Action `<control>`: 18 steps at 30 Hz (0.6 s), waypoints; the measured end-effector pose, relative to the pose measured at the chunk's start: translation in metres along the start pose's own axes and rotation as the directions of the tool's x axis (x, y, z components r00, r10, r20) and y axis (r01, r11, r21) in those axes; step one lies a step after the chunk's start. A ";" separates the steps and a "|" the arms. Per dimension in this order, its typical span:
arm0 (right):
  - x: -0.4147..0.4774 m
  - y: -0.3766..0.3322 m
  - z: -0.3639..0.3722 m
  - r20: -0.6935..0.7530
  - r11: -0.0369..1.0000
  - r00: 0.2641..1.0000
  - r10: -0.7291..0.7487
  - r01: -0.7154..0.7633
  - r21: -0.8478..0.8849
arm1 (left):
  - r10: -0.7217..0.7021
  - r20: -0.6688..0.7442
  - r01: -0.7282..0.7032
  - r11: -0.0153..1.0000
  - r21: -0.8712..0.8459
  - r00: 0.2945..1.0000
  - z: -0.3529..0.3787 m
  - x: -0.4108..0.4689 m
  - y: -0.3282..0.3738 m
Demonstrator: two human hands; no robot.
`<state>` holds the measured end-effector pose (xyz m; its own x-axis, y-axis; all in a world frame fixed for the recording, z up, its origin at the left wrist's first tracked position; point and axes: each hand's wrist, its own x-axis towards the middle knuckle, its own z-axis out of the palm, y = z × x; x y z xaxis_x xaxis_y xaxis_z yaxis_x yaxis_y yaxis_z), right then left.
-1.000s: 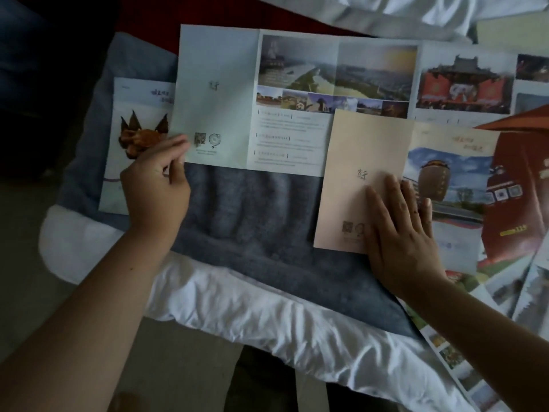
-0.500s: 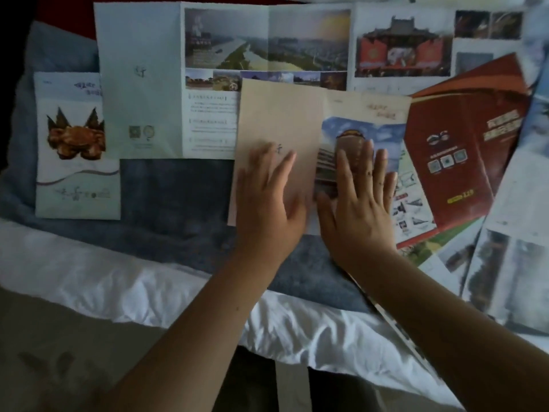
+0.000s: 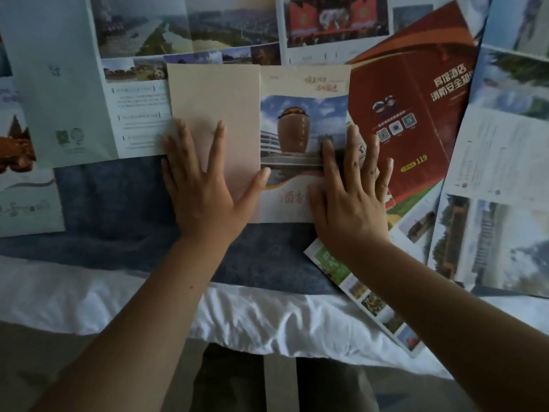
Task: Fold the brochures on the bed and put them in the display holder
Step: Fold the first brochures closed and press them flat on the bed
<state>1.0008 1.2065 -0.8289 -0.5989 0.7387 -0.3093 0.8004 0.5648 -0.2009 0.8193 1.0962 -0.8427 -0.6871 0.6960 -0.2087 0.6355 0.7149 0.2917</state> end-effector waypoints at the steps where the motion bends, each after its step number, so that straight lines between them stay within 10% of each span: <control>1: 0.000 -0.003 0.002 -0.015 1.000 1.000 -0.002 0.002 -0.004 | 0.011 0.009 -0.011 1.000 -0.016 1.000 0.000 -0.001 0.002; 18: 0.047 -0.047 0.010 -0.061 0.997 0.997 -0.039 0.042 0.057 | -0.091 0.092 0.106 0.978 -0.177 0.992 -0.023 0.040 0.028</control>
<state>0.9350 1.2110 -0.8430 -0.6298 0.7374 -0.2440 0.7747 0.5734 -0.2666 0.8009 1.1427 -0.8212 -0.7067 0.6312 -0.3196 0.4865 0.7615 0.4282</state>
